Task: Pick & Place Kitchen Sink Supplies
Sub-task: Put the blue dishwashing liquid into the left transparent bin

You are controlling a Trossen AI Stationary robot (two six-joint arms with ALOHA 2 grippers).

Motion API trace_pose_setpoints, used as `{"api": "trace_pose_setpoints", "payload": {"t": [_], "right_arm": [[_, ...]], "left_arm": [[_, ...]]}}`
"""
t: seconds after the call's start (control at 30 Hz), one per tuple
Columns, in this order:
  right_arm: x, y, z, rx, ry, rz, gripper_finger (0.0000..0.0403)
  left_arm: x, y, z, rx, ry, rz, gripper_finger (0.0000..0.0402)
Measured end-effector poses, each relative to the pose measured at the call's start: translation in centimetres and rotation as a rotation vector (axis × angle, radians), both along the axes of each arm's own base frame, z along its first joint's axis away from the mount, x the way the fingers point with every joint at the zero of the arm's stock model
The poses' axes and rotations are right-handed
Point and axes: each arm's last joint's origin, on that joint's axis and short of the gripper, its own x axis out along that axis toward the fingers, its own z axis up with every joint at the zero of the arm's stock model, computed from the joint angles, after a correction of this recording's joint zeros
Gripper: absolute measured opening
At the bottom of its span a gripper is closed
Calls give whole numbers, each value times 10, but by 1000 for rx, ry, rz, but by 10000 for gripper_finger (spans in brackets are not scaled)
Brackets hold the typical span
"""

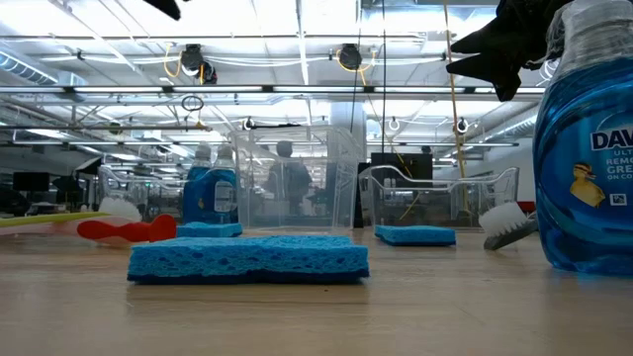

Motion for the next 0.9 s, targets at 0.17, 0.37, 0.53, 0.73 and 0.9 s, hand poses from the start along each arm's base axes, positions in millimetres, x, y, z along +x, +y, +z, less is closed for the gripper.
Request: {"api": "trace_pose_setpoints", "payload": {"t": [0.17,0.37,0.53,0.73,0.9], "right_arm": [[0,0,0,0,0,0,155],[0,0,0,-10,2,1,155],[0,0,0,-10,2,1,155],[0,0,0,-11,2,1,155],[0,0,0,-11,2,1,155]], "left_arm": [[0,-13,-6,-315,92,16,246],[-9,-27,-14,-559,246,134,246],[-16,-41,-17,-700,353,254,246],[-21,-59,-19,-782,406,338,246],[-23,-75,-21,-801,439,395,246]]}}
